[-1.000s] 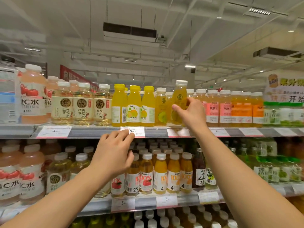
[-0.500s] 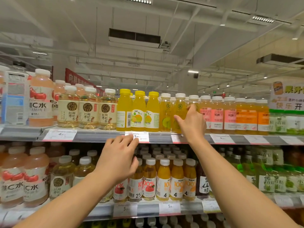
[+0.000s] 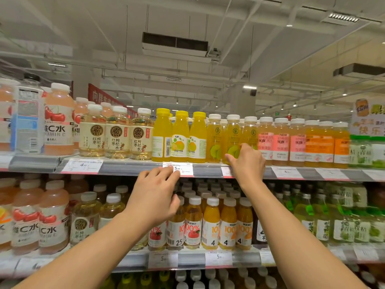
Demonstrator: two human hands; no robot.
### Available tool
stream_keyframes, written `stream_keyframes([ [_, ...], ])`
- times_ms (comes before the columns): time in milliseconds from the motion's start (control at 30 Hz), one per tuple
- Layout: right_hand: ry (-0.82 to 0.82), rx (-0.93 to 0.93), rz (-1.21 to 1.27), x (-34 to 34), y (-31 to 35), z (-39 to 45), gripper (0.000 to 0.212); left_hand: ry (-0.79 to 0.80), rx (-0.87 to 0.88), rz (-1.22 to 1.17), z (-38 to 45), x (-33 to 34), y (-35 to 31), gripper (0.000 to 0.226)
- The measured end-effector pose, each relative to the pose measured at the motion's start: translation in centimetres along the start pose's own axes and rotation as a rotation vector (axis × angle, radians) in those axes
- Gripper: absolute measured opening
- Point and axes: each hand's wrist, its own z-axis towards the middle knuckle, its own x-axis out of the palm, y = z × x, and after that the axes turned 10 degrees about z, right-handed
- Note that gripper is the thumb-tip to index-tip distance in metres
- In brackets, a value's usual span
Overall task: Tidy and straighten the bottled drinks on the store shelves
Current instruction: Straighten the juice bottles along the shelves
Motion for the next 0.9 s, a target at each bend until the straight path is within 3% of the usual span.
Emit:
stream_keyframes([
  [500, 0.114, 0.039, -0.027, -1.7, 1.4, -0.8, 0.035, 0.085, 0.02, -0.042, -0.2, -1.4, -0.1, 0.065],
  [733, 0.162, -0.198, 0.049, -2.8, 3.6, -6.3, 0.045, 0.188, 0.043, -0.082, -0.5, -2.3, 0.4, 0.073],
  [900, 0.463, -0.27, 0.243, -3.9, 4.9, -10.5, 0.035, 0.165, 0.011, -0.246, -3.3, -4.7, 1.3, 0.053],
])
